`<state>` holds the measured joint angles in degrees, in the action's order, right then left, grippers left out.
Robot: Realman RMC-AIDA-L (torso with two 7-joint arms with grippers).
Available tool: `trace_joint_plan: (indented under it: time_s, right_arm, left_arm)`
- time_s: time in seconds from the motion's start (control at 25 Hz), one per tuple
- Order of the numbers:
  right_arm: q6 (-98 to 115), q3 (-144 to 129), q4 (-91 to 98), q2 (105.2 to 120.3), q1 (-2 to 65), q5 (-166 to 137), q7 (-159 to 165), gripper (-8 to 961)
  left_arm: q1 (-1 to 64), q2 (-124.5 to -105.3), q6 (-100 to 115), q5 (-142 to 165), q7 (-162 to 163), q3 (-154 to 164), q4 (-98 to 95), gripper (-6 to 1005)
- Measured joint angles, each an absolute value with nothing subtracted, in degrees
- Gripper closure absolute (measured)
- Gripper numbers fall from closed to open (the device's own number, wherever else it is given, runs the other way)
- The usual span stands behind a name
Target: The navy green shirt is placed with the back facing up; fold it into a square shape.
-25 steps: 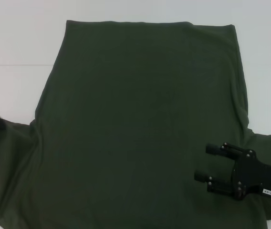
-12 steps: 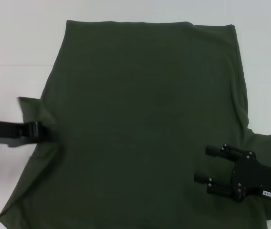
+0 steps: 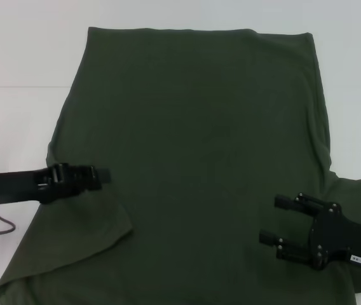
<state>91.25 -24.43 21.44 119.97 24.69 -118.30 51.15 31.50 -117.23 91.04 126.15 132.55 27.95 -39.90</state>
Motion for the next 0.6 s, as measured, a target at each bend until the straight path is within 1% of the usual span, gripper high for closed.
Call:
trace_joint_plan:
  time_s: [0.16, 0.24, 0.32, 0.44, 0.52, 0.6]
  right_arm:
    - [91.31, -24.43, 21.44, 119.93, 24.70, -118.30, 51.15, 136]
    - [91.32, -24.43, 21.44, 119.88, 24.70, -118.30, 51.15, 135]
    - [91.49, -24.43, 21.45, 119.87, 24.70, -118.30, 51.18, 135]
    - [92.02, -24.38, 21.45, 119.87, 24.69, -118.30, 51.19, 135]
    - [92.22, -24.35, 21.46, 119.87, 24.65, -118.30, 51.20, 135]
    - [92.26, -24.34, 21.59, 119.83, 24.43, -118.30, 51.21, 135]
  left_arm:
    - [28.76, -116.86, 94.42, 120.77, 123.04, 27.32, -39.71, 722]
    - [27.26, -116.96, 97.88, 117.34, 114.61, 26.76, -39.39, 627]
    - [26.36, -117.64, 100.92, 115.56, 106.60, 26.68, -39.15, 532]
    - [25.39, -119.34, 102.14, 115.99, 96.20, 27.12, -39.60, 411]
    - [24.95, -119.80, 100.52, 117.47, 92.02, 27.98, -39.97, 339]
    - [24.21, -119.83, 99.40, 119.37, 85.88, 29.52, -40.22, 266]
